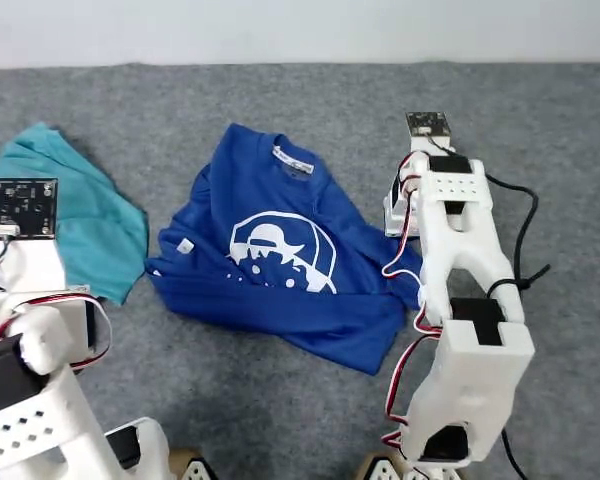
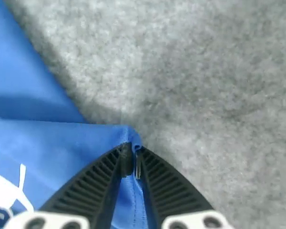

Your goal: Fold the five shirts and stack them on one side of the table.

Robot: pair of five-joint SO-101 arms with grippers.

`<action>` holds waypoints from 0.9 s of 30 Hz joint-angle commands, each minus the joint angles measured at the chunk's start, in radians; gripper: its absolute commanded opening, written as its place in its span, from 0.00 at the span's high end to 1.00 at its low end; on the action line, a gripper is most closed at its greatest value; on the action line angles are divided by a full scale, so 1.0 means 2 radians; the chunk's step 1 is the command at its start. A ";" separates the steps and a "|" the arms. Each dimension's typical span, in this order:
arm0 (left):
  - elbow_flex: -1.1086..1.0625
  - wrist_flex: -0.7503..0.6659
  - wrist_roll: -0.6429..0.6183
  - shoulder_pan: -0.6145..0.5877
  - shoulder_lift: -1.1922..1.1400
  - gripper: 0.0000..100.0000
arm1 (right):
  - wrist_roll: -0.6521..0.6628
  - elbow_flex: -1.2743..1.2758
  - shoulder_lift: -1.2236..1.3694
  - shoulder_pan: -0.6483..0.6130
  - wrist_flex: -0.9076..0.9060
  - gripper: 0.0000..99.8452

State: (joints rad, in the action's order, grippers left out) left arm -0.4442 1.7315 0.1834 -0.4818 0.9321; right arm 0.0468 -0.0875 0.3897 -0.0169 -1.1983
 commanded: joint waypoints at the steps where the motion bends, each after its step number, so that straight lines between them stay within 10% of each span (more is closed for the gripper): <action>1: 0.003 -0.005 -0.005 0.005 0.006 1.00 | 0.012 -0.041 -0.071 0.042 -0.013 0.99; 10: 0.000 -0.006 -0.005 0.019 0.005 1.00 | 0.051 -0.051 -0.099 0.194 0.046 0.99; 27: -0.003 -0.008 -0.010 0.382 -0.127 1.00 | 0.091 0.015 -0.079 0.272 0.033 0.99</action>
State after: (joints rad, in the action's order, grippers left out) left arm -0.4810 1.7315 0.1757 0.1442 0.7434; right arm 0.2202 -0.0598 0.2654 0.5079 -1.1231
